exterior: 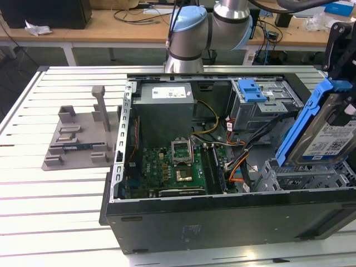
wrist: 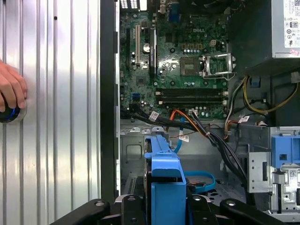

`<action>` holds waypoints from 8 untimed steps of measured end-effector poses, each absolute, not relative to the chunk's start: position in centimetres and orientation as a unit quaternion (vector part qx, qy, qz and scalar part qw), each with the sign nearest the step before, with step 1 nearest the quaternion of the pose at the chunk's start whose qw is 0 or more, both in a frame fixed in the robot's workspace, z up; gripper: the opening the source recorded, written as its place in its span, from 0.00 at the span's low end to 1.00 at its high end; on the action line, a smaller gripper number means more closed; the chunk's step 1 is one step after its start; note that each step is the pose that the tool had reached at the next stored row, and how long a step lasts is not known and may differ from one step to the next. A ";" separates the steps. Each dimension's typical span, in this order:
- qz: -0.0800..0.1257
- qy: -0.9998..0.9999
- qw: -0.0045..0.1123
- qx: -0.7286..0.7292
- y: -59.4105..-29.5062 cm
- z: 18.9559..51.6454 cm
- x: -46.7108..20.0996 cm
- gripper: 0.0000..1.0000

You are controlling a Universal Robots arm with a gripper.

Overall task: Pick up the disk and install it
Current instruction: 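Pick up the disk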

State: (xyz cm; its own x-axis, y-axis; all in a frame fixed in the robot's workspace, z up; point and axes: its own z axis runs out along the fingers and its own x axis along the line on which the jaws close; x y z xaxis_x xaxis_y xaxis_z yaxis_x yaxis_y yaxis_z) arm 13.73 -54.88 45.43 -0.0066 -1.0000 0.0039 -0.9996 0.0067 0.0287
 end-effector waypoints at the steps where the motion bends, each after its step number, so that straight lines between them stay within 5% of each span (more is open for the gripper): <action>1: -0.009 -0.709 0.012 0.705 -54.8 45.3 13.7 0.36; 8: -0.009 -0.709 0.012 0.705 -54.6 45.1 13.6 0.36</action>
State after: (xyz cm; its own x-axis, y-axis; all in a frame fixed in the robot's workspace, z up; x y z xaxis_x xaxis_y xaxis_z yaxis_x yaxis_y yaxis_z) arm 13.60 -54.63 45.05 -0.0065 -1.0000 0.0040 -0.9996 0.0066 0.0287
